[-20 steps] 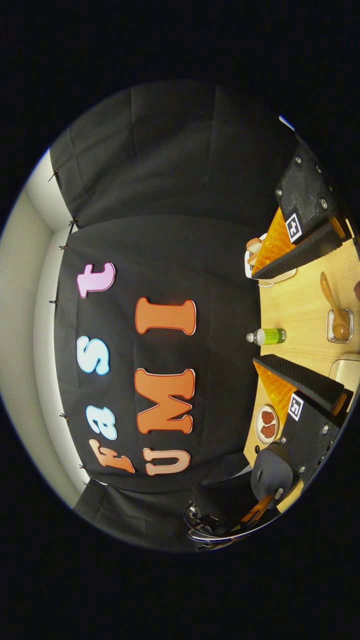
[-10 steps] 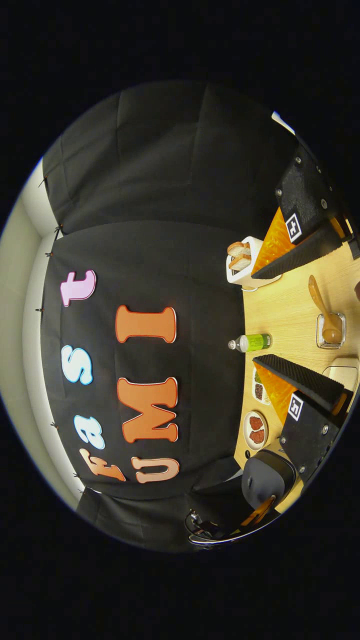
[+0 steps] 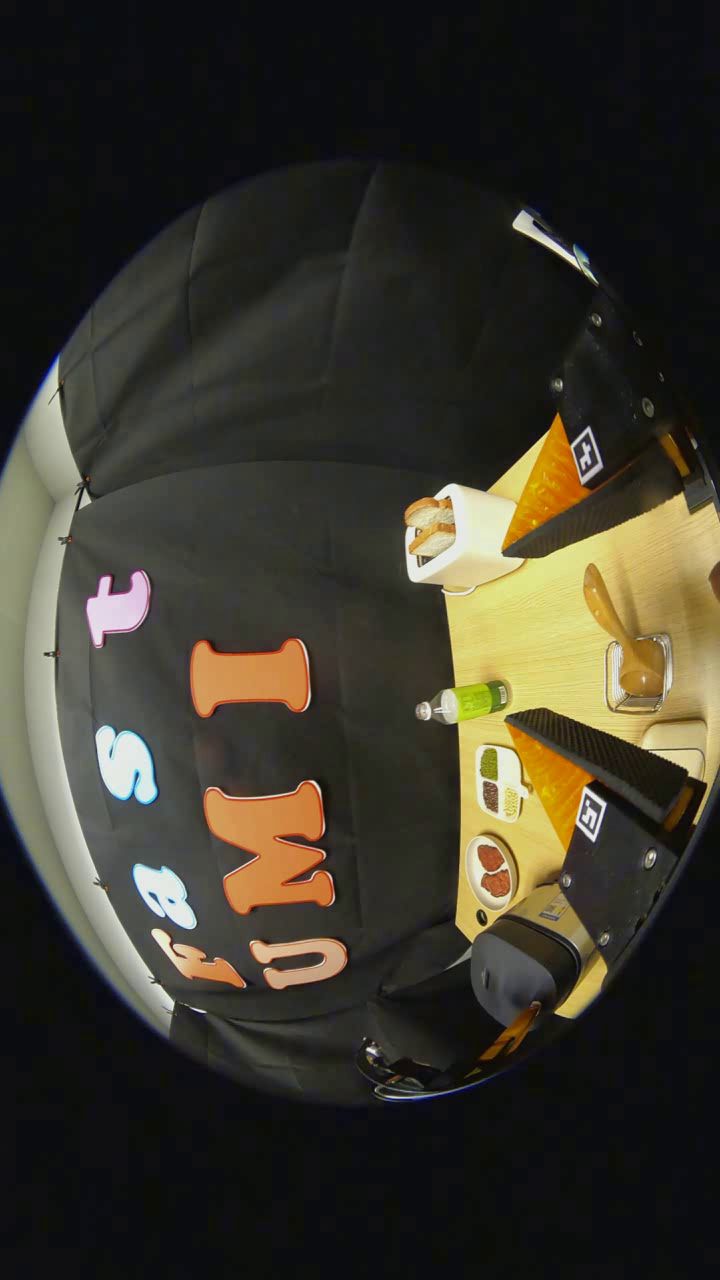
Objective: Close the left gripper, press the button to open the rice cooker; take a wooden spoon from the chopstick holder with the right hand, scoop a spoonful of rice and pour it into the rice cooker, then put the wooden spoon back into the chopstick holder.
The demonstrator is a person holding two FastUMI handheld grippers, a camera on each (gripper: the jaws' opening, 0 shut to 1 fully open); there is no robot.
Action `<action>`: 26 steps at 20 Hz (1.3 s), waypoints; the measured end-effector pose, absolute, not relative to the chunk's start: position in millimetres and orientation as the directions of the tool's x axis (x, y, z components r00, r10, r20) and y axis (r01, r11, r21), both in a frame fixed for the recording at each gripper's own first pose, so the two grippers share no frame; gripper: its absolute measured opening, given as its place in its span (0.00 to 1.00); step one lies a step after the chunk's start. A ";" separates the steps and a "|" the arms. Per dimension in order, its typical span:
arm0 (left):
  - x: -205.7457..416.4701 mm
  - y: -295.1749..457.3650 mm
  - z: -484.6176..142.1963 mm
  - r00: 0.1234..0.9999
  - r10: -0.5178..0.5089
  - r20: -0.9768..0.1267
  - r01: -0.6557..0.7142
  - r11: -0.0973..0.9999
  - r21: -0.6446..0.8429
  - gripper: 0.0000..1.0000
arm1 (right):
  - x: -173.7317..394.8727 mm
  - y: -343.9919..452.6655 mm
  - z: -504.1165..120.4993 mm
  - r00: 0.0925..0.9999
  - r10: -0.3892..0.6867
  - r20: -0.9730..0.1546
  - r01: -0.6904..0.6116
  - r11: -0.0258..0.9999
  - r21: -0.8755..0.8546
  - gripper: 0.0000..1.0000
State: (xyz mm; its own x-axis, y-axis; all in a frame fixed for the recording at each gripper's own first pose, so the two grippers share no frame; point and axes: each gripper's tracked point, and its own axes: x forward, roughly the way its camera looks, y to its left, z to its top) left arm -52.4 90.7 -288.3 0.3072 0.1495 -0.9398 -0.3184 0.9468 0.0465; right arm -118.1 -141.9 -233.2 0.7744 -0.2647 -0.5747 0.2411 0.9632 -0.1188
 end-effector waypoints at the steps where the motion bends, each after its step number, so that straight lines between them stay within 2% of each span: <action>1: -49.4 90.3 -281.4 0.335 0.167 -0.928 -0.305 0.950 0.061 0.02 | -122.1 -144.7 -237.7 0.765 -0.267 -0.587 0.246 0.962 -0.118 0.94; 2: -46.6 89.7 -274.7 0.366 0.184 -0.912 -0.287 0.955 0.077 0.01 | -125.9 -147.2 -243.5 0.756 -0.272 -0.595 0.251 0.961 -0.120 0.94; 3: -42.6 89.9 -266.1 0.401 0.203 -0.893 -0.265 0.959 0.099 0.06 | -128.5 -148.7 -248.9 0.744 -0.276 -0.608 0.255 0.959 -0.124 0.94; 4: -38.2 86.0 -256.4 0.436 0.211 -0.875 -0.245 0.963 0.110 0.06 | -131.8 -149.2 -257.1 0.733 -0.275 -0.623 0.256 0.959 -0.121 0.94; 5: -32.4 84.7 -246.1 0.476 0.224 -0.850 -0.228 0.965 0.126 0.02 | -135.4 -149.5 -264.8 0.718 -0.273 -0.640 0.260 0.959 -0.117 0.94; 6: -28.8 79.1 -236.2 0.518 0.225 -0.825 -0.212 0.968 0.131 0.07 | -137.9 -150.0 -272.8 0.704 -0.269 -0.657 0.264 0.958 -0.110 0.94; 9: -13.6 71.3 -211.5 0.631 0.210 -0.746 -0.162 0.977 0.138 0.33 | -144.5 -154.3 -301.0 0.664 -0.279 -0.694 0.285 0.952 -0.110 0.94; 11: -3.1 63.1 -198.5 0.698 0.195 -0.689 -0.136 0.981 0.140 0.46 | -158.2 -159.5 -320.8 0.614 -0.290 -0.735 0.303 0.946 -0.120 0.94; 12: 0.0 59.2 -190.3 0.730 0.194 -0.655 -0.124 0.981 0.152 0.46 | -161.7 -161.6 -328.5 0.597 -0.289 -0.748 0.317 0.942 -0.111 0.94; 15: 17.3 66.5 -149.9 0.836 0.248 -0.490 -0.129 0.956 0.263 0.88 | -169.3 -158.2 -347.9 0.551 -0.261 -0.793 0.347 0.935 -0.066 0.93; 16: 19.4 63.1 -135.6 0.866 0.246 -0.435 -0.125 0.950 0.287 0.84 | -171.0 -156.2 -353.8 0.540 -0.252 -0.803 0.356 0.933 -0.054 0.93; 19: 13.8 56.6 -115.0 0.906 0.250 -0.342 -0.136 0.936 0.324 0.98 | -173.3 -150.9 -372.0 0.507 -0.223 -0.833 0.382 0.924 -0.015 0.93; 21: 8.8 50.3 -106.5 0.926 0.240 -0.290 -0.140 0.935 0.325 0.95 | -173.1 -152.8 -381.5 0.495 -0.211 -0.843 0.395 0.919 0.003 0.92; 24: 0.9 48.4 -106.3 0.932 0.243 -0.270 -0.144 0.930 0.338 0.92 | -164.7 -151.4 -393.9 0.483 -0.189 -0.855 0.431 0.901 0.045 0.89; 25: -1.1 48.3 -108.3 0.929 0.251 -0.273 -0.150 0.927 0.343 1.00 | -159.5 -151.3 -402.0 0.476 -0.189 -0.859 0.448 0.893 0.051 0.88; 26: -5.4 47.0 -110.9 0.925 0.256 -0.281 -0.150 0.925 0.349 1.00 | -154.7 -150.5 -409.0 0.471 -0.187 -0.862 0.463 0.884 0.062 0.85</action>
State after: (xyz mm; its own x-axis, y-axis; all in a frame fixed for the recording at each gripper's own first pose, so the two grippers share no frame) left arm -5.4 47.0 -110.9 0.9248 0.2562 -0.2814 -0.1501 0.9251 0.3487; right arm -154.7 -150.5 -409.0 0.4711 -0.1866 -0.8621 0.4632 0.8841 0.0618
